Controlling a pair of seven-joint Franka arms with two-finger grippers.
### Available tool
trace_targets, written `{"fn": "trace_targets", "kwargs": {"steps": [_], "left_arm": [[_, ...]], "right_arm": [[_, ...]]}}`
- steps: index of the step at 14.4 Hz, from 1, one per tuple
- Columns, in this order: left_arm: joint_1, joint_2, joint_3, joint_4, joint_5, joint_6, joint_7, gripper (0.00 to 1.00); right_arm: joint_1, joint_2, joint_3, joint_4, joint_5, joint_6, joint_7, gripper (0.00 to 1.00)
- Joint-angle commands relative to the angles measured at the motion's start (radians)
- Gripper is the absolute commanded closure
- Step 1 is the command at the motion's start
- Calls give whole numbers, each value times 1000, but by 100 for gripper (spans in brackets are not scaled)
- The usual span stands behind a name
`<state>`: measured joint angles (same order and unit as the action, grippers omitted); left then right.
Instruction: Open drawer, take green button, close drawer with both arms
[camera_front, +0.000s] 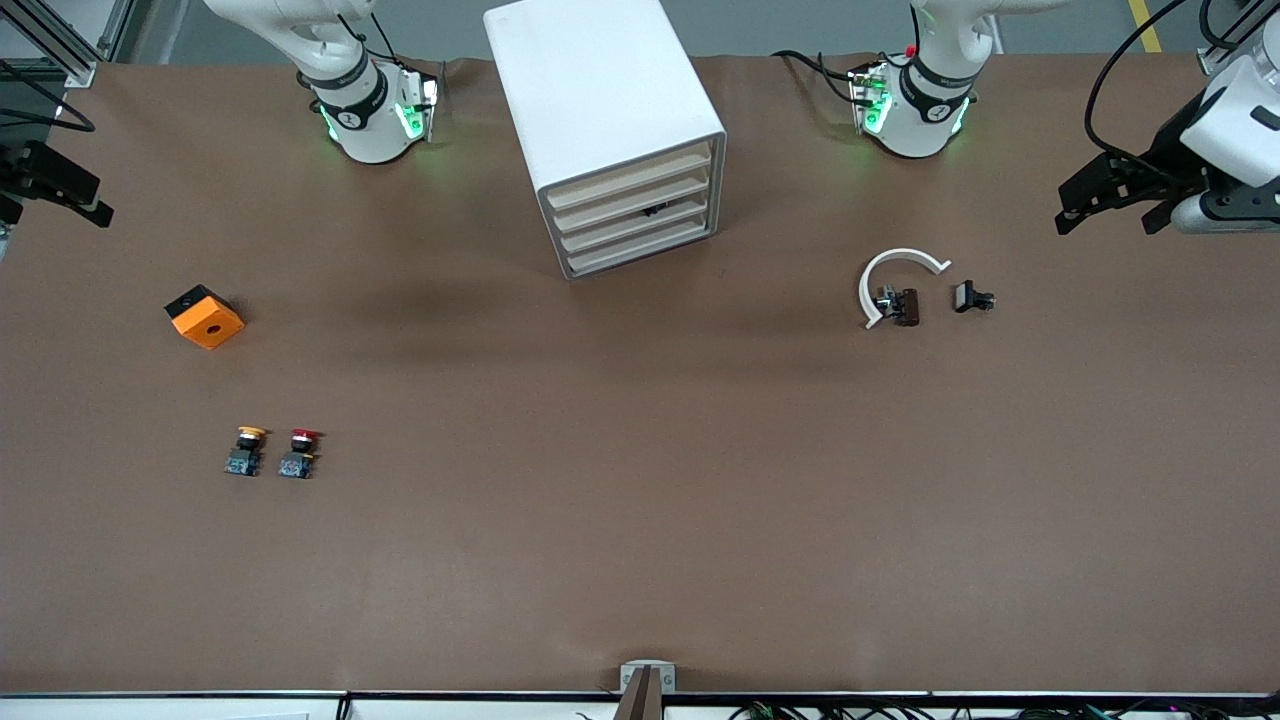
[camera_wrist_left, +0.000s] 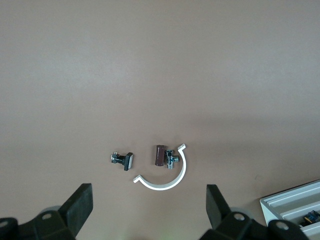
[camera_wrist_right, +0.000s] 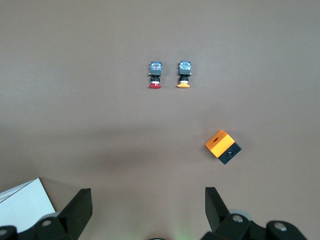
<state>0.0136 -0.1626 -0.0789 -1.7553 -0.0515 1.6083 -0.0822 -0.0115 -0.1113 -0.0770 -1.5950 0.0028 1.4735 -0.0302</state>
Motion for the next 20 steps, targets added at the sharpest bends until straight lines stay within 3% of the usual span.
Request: {"fn": "trace_targets", "kwargs": {"steps": [1,6,20], "left_arm": [[16,23,-1,20,19,-21,12,0],[16,77,-2,17,18,-21,2,0],[-72,374,-15,25,-25,107,-4,0]], "right_arm": [[-21,-24,14,-25,-3,5,1,0],[-22,-24,14,-25,-3,5,1,0],[-22,-24,13,-25,-3,5,-1,0]]}}
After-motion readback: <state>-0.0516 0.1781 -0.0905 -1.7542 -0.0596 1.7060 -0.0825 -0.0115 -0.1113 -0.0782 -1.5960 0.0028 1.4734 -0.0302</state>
